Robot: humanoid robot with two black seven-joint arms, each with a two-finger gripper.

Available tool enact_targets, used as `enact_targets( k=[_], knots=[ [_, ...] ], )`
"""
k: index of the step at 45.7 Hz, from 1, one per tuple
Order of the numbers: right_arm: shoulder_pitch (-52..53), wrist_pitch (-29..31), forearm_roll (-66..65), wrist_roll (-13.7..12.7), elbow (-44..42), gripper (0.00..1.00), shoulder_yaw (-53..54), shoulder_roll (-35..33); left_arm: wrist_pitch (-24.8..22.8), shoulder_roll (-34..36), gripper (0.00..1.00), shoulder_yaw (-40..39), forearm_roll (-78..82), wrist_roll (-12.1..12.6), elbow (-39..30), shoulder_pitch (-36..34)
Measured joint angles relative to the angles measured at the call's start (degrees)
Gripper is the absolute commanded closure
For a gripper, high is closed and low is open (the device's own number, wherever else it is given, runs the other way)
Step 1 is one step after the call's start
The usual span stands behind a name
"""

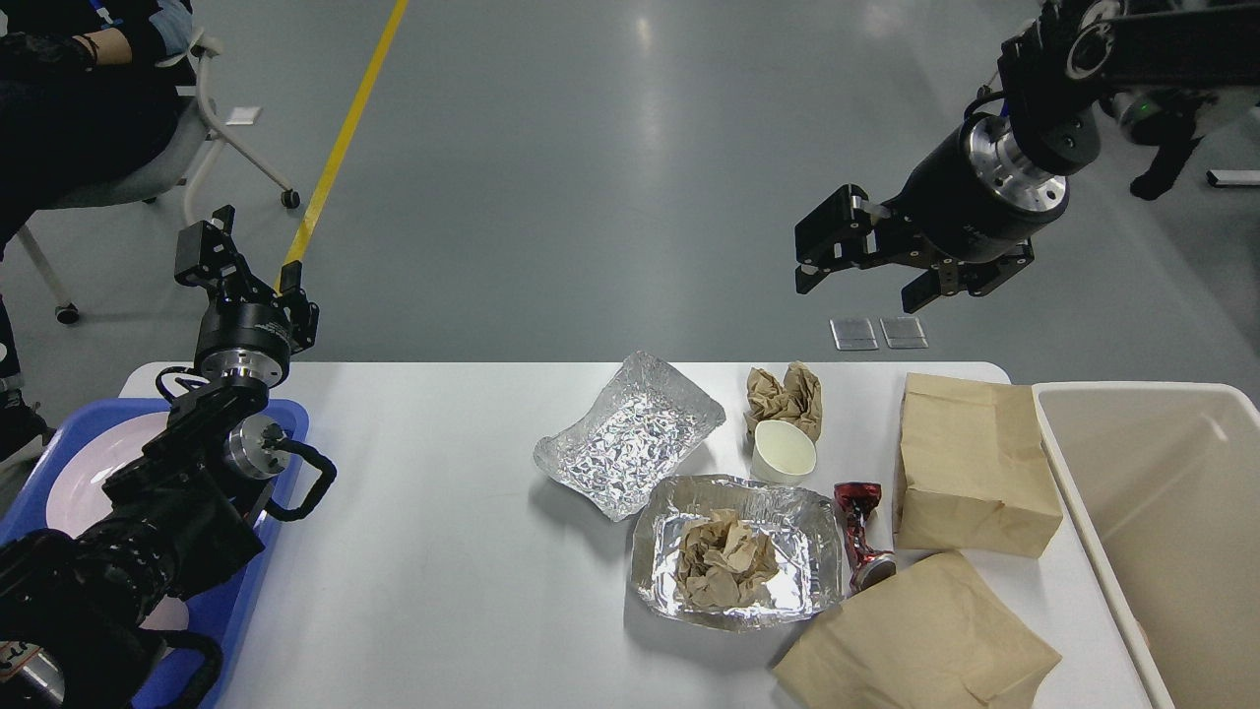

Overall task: Tidy desktop
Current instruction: 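Release the cup into the bin and raise the right gripper, then lower the right gripper onto the brown paper bag and grasp it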

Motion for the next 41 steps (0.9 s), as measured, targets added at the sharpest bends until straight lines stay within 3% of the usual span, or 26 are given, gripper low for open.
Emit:
enact_targets(
  k=[7,20,41],
  knots=[
    [-6.6,-3.5,0.0,-0.2,-3.2,0.00,-0.5,0.2,0.0,0.0,0.04,0.0,0.0,0.0,0.0,0.0],
    [-28.3,-15.6,-0.4,-0.2,-14.5,0.00,-3.3,-1.9,0.0,0.0,0.04,0.0,0.0,0.0,0.0,0.0],
    [-56.3,-28.0,-0.4,-0.2,-38.8,0.00,-2.3,-3.2,0.0,0.0,0.04,0.0,0.0,0.0,0.0,0.0]
  ],
)
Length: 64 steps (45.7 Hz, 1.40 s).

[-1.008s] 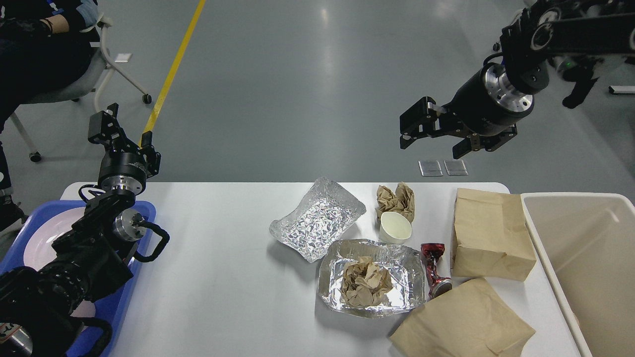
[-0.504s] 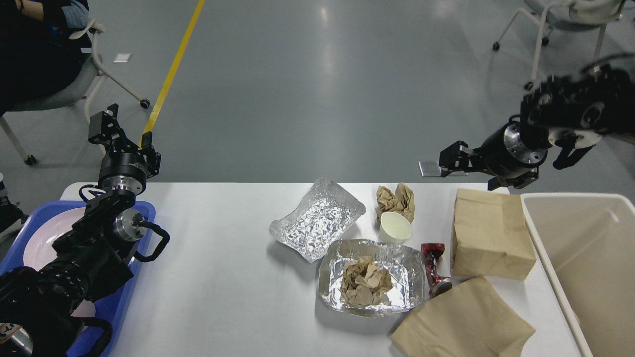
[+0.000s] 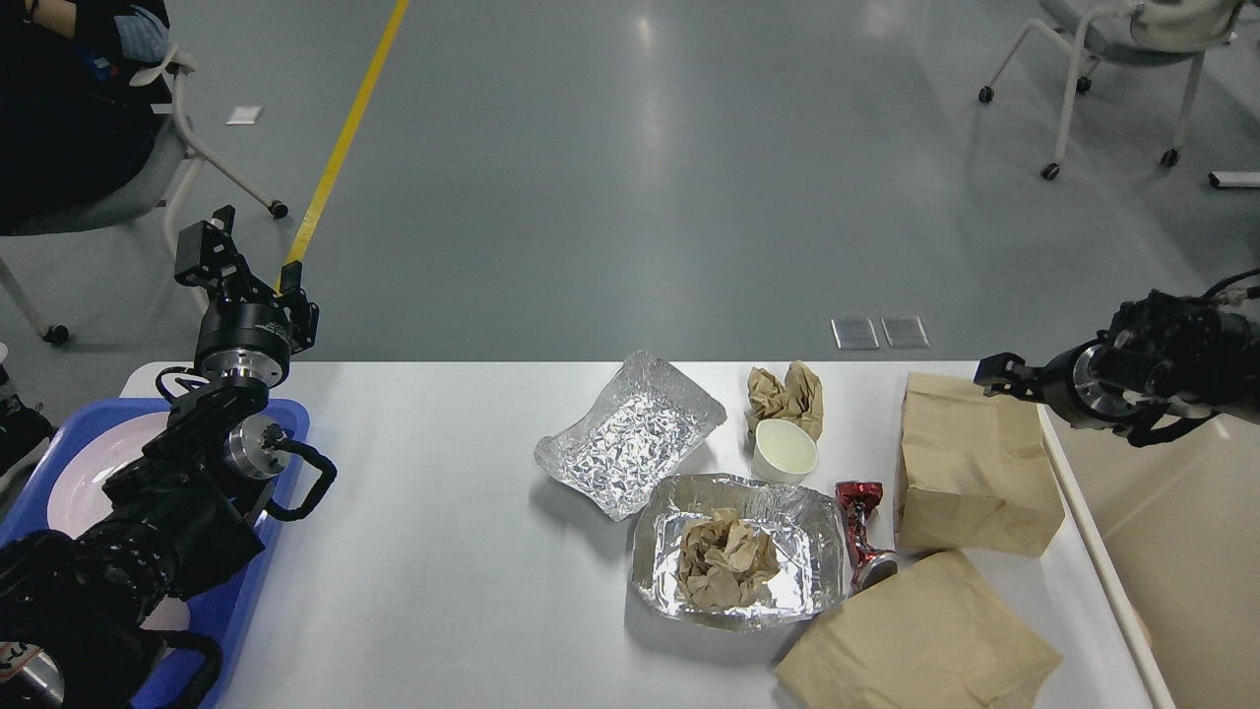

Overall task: Tidy desktop
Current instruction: 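Lower the right gripper onto the brown paper bag and grasp it, then lift the brown paper bag and drop it into the white bin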

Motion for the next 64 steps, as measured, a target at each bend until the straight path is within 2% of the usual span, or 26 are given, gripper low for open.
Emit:
enact_targets(
  k=[11,31,33,35,40,42,45,64],
  knots=[
    [-9.7,-9.1,0.0,0.0,-3.8,0.00,4.0,0.1,0.0,0.0,0.04,0.0,0.0,0.0,0.0,0.0],
    [-12.2,-10.9,0.1,0.0,-3.9,0.00,9.4,-0.1,0.0,0.0,0.04,0.0,0.0,0.0,0.0,0.0],
    [-12.2,-11.2,0.1,0.0,-3.9,0.04,9.5,0.1,0.0,0.0,0.04,0.0,0.0,0.0,0.0,0.0],
    [-12.2,-11.6,0.1,0.0,-3.9,0.14,9.5,0.2,0.0,0.0,0.04,0.0,0.0,0.0,0.0,0.0],
    [-12.2,-12.4,0.2,0.0,-3.3,0.67,9.6,0.4,0.0,0.0,0.04,0.0,0.0,0.0,0.0,0.0],
    [-12.2,-12.5,0.2,0.0,-3.1,0.82,9.6,0.5,0.0,0.0,0.04,0.0,0.0,0.0,0.0,0.0],
    [-12.1,-12.4,0.2,0.0,-2.7,0.98,9.7,0.6,0.0,0.0,0.04,0.0,0.0,0.0,0.0,0.0],
    [-11.5,-13.4,0.3,0.1,-2.2,1.00,12.3,-0.9,0.0,0.0,0.04,0.0,0.0,0.0,0.0,0.0]
  ],
)
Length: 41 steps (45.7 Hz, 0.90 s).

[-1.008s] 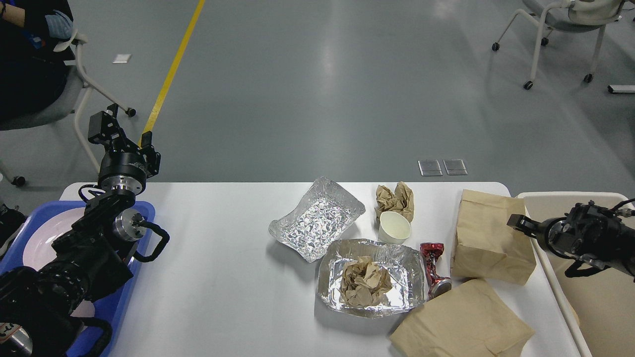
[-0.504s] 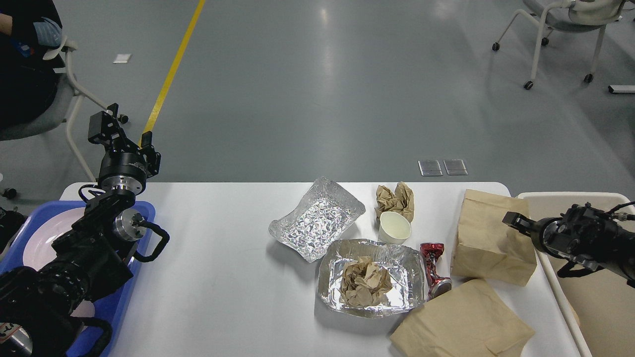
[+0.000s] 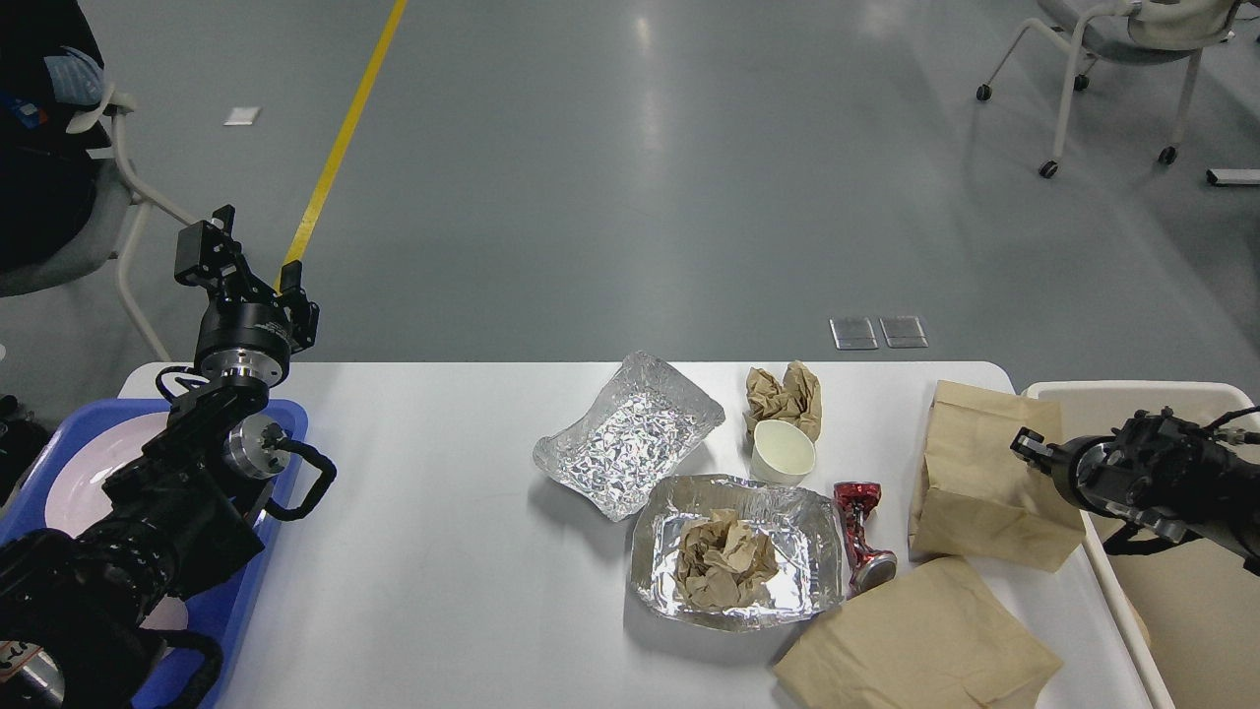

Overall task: Tidy desktop
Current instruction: 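Lift the brown paper bag and drop it into the white bin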

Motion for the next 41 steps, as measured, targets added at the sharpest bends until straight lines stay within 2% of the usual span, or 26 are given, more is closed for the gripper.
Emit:
enact_targets(
  k=[7,15,28,41],
  knots=[
    [3.0,0.4,0.0,0.0,2.2,1.00,4.7,-4.9,0.0,0.0,0.04,0.0,0.0,0.0,0.0,0.0],
    [11.0,2.8,-0.3,0.1,10.8,1.00,4.5,-11.8,0.0,0.0,0.04,0.0,0.0,0.0,0.0,0.0],
    [17.5,7.7,-0.2,0.0,16.2,1.00,4.4,-15.7,0.0,0.0,0.04,0.0,0.0,0.0,0.0,0.0],
    [34.5,15.9,-0.2,0.1,24.2,1.00,5.3,-24.8,0.0,0.0,0.04,0.0,0.0,0.0,0.0,0.0]
  ],
)
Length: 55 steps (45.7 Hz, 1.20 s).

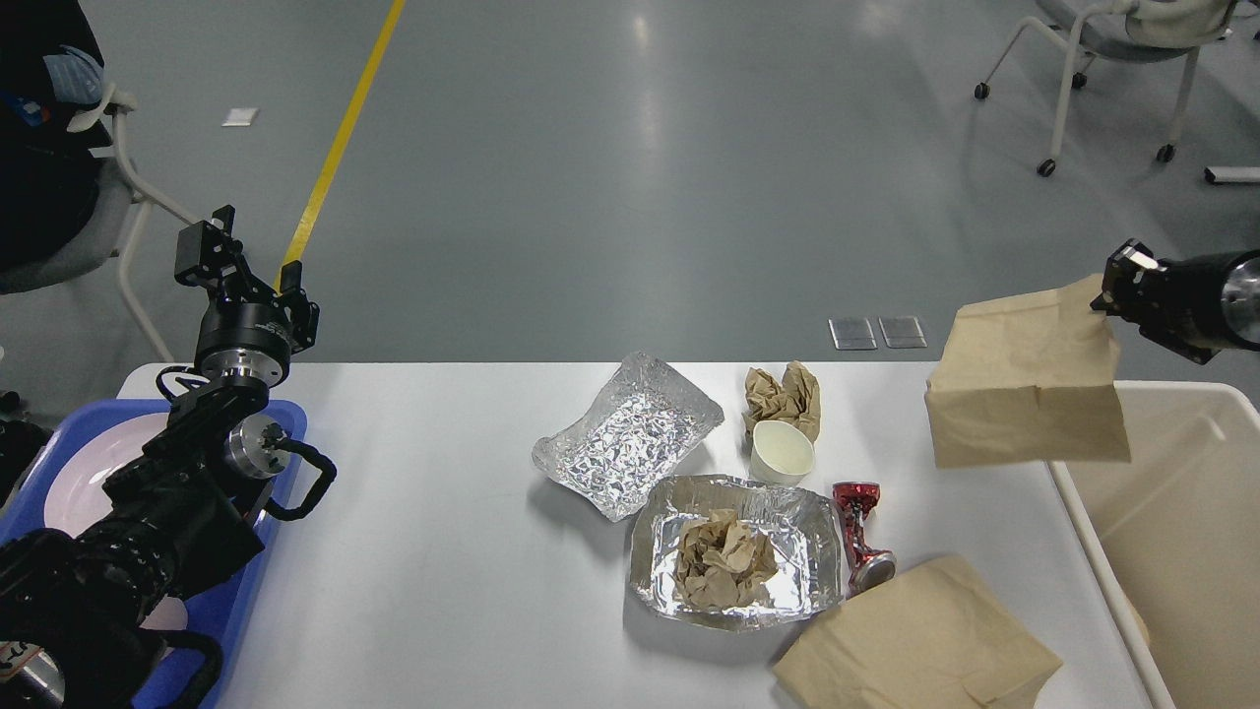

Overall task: Tidy desktop
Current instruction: 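Lift the brown paper bag and drop it into the white bin, then move the right gripper back to the second white paper cup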

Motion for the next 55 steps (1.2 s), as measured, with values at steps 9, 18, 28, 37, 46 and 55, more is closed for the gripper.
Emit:
enact_targets(
  k=[9,18,28,37,46,55],
  knots=[
    [14.0,6.9,0.2,0.0,2.3,1.00,0.1,-3.7,0.0,0.0,0.04,0.0,0.0,0.0,0.0,0.0],
    [20.6,7.8,0.2,-0.1,1.2,1.00,-0.2,-4.6,0.0,0.0,0.04,0.0,0.0,0.0,0.0,0.0],
    [10.3,-1.3,0.2,-0.2,-4.4,1.00,-1.7,-4.3,0.0,0.0,0.04,0.0,0.0,0.0,0.0,0.0],
    [-4.7,-10.7,0.2,-0.2,-11.0,1.00,-1.0,-4.5,0.0,0.0,0.04,0.0,0.0,0.0,0.0,0.0],
    [-17.1,-17.9,0.2,-0.1,-12.6,1.00,0.5,-4.3,0.0,0.0,0.04,0.0,0.0,0.0,0.0,0.0],
    [-25.6,-18.6,0.2,0.1,-12.4,0.50,4.1,-3.9,0.0,0.0,0.04,0.0,0.0,0.0,0.0,0.0]
  ],
)
